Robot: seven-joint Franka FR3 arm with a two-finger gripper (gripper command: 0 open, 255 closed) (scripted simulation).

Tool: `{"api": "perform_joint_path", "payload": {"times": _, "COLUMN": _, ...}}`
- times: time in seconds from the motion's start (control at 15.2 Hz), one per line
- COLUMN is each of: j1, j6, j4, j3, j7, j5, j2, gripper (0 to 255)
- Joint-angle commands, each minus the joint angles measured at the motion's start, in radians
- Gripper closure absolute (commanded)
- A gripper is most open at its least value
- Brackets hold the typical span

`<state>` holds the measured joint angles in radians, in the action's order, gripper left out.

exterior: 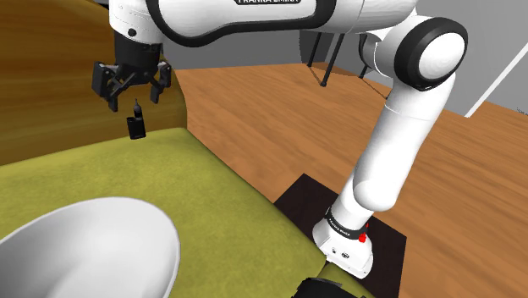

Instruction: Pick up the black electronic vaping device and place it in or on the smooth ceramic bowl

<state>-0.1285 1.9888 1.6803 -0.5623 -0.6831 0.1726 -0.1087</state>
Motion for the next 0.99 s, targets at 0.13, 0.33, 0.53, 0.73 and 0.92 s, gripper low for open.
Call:
{"api": "perform_joint_path", "payload": {"times": 0.13, "j1": -0.002, "j6": 0.040, "j4": 0.023, "j3": 0.002, "j7": -0.010, "j5": 0.015, "j2": -0.020, "gripper": 0}}
{"api": "perform_joint_path", "payload": {"times": 0.33, "j1": -0.002, "j6": 0.040, "j4": 0.023, "j3": 0.002, "j7": -0.010, "j5": 0.015, "j2": -0.020, "gripper": 0}}
{"api": "perform_joint_path", "payload": {"times": 0.53, "j1": -0.002, "j6": 0.040, "j4": 0.023, "j3": 0.001, "j7": -0.010, "j5": 0.015, "j2": -0.020, "gripper": 0}}
{"api": "perform_joint_path", "payload": {"times": 0.73, "j1": -0.001, "j6": 0.040, "j4": 0.023, "j3": 0.001, "j7": -0.010, "j5": 0.015, "j2": -0.020, "gripper": 255}}
{"api": "perform_joint_path", "payload": {"times": 0.92, "j1": -0.002, "j6": 0.040, "j4": 0.023, "j3": 0.001, "j7": -0.011, "j5": 0.015, "j2": -0.021, "gripper": 255}}
